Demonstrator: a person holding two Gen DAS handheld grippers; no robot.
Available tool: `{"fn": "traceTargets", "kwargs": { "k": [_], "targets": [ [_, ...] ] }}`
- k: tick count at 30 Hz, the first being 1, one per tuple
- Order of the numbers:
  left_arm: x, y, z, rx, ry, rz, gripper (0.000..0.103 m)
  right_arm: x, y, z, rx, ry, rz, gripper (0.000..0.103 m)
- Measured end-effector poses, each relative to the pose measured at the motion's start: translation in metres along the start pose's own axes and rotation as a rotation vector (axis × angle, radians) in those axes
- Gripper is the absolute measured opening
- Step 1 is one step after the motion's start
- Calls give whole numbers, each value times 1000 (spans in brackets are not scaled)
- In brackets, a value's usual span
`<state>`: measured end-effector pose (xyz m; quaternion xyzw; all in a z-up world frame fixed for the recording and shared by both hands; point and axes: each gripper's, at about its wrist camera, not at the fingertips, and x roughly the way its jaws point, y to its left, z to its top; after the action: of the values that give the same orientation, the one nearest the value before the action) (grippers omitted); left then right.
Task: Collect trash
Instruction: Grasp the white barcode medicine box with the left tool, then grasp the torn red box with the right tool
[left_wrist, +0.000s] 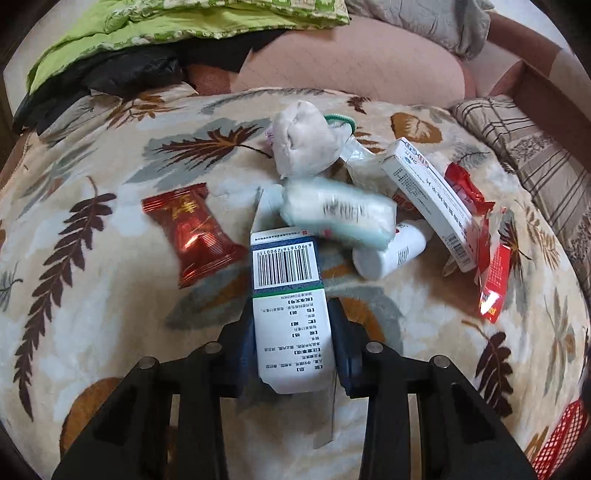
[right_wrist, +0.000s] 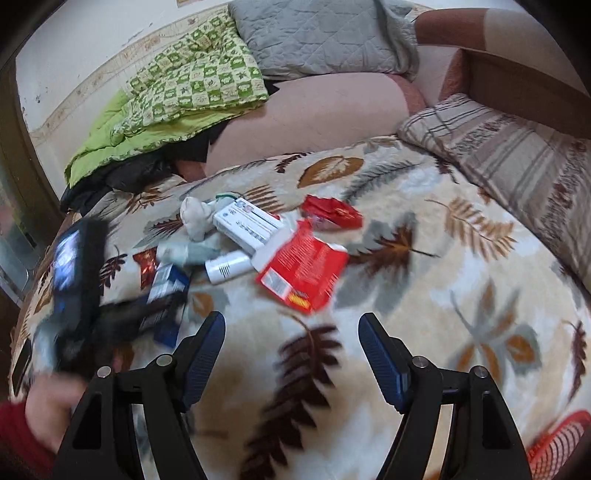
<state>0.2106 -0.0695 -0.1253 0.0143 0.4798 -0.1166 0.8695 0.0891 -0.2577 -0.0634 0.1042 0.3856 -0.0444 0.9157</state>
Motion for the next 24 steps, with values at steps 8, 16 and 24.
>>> {"fn": "traceTargets", "kwargs": {
  "k": [8,16,24],
  "targets": [
    [-35,25,-36,0,-9,-51,35,86,9,41,19,69,-52,79],
    [-59,36,-55,9,-38,-81,35,93,-13,37,97,85,-131,10],
    [-77,21,-70,42,-51,-116,35,9,-14,-3,138,-47,51,5]
  ]
}}
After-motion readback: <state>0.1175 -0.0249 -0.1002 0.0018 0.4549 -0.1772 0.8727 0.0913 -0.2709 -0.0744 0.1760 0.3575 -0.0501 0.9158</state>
